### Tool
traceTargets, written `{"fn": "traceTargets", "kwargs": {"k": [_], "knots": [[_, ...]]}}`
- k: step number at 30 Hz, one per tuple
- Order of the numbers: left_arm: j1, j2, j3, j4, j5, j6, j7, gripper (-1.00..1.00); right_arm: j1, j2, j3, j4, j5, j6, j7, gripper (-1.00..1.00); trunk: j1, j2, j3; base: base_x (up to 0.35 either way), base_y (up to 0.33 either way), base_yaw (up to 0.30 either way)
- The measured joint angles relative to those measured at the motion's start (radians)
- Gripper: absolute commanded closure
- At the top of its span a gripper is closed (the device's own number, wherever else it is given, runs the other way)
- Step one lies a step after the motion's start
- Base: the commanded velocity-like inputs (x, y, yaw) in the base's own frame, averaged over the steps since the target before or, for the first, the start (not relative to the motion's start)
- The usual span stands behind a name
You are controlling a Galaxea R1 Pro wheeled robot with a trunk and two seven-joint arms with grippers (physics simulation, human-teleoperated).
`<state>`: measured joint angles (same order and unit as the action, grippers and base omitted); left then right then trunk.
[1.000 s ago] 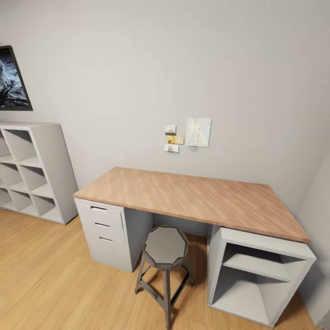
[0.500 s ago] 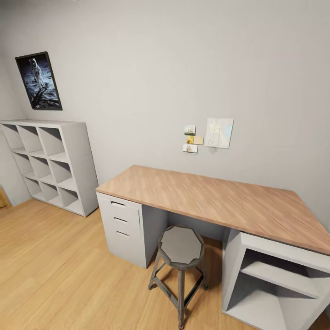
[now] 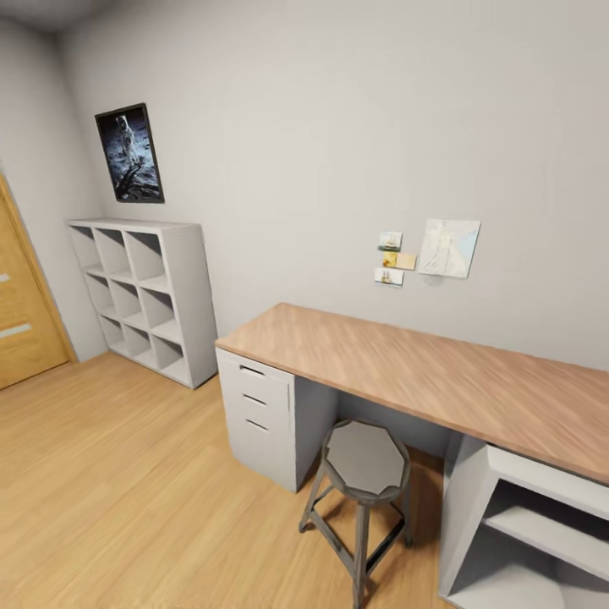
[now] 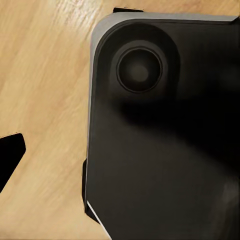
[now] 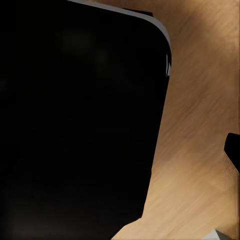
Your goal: Attach the digital camera to the camera tripod in the bedroom.
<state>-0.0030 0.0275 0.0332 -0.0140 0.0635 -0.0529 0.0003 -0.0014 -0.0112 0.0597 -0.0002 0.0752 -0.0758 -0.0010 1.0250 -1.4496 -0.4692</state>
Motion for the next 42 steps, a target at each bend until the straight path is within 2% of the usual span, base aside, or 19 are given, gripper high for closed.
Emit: {"fn": "traceTargets", "kwargs": {"k": [23,42], "knots": [[0.0,-0.001,-0.001,0.0,0.001,0.0,0.0,-1.0,0.0,0.001,-0.005,0.0,-0.005,-0.002,0.0,-1.0,0.0,0.0,0.0,0.0,0.0,0.272],[0.0,0.0,0.0,0.0,0.0,0.0,0.001,-1.0,0.0,0.001,-0.005,0.002,-0.009,-0.032,0.0,-1.0,0.0,0.0,0.0,0.0,0.0,0.272]]}}
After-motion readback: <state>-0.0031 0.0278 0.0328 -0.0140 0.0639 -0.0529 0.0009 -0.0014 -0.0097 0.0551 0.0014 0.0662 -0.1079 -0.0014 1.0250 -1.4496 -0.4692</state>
